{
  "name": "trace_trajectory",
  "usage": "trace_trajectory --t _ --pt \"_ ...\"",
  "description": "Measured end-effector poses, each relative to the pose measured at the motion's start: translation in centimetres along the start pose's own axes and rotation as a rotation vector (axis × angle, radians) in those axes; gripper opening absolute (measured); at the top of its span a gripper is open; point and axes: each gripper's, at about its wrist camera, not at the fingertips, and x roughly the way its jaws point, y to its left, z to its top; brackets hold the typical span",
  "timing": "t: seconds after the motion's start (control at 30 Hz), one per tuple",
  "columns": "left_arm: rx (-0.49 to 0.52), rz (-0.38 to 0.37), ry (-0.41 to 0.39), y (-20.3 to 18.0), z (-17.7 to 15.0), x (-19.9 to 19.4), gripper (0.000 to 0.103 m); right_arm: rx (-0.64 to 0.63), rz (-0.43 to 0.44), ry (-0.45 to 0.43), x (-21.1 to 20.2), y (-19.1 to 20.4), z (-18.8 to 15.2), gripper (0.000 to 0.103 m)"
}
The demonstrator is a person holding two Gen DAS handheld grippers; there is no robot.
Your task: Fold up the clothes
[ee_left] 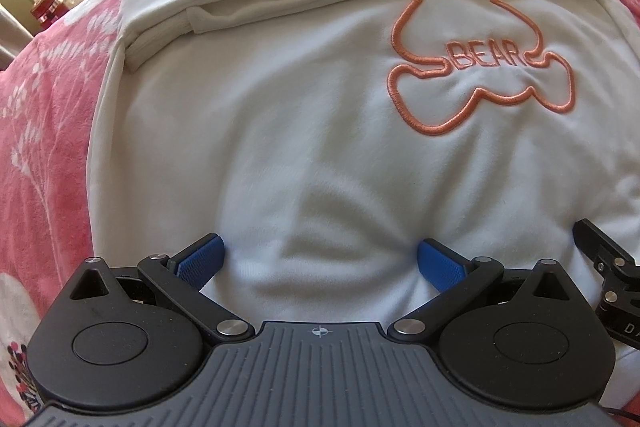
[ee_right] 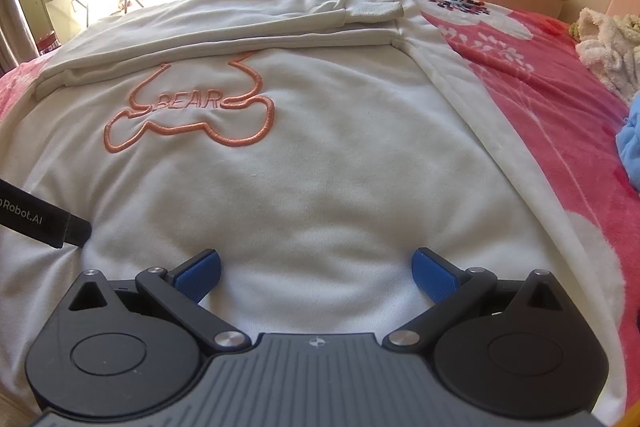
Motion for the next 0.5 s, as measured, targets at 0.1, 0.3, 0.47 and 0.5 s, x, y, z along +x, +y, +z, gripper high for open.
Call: trace_trajectory --t 0.1,0.3,0.47,0.5 --pt "-0.002 0.003 0.002 0.1 0.4 0.4 0.103 -0.001 0.001 -0.001 0.0 0.0 0.0 0.103" --pt "-0.018 0.013 -0.001 0.3 1.0 1.1 0.103 -0.003 -0.002 -0.006 -0.1 0.1 -0.1 0.103" --pt "-0.041 0.000 -0.007 0.8 1.5 1.9 0.103 -0.003 -0.001 -0.014 -0.1 0.1 -0.2 0.103" --pt "-0.044 -0.007 -0.015 1.0 1.5 2.1 0.103 -0.003 -0.001 -0.016 -0.2 0.1 -0.2 0.103"
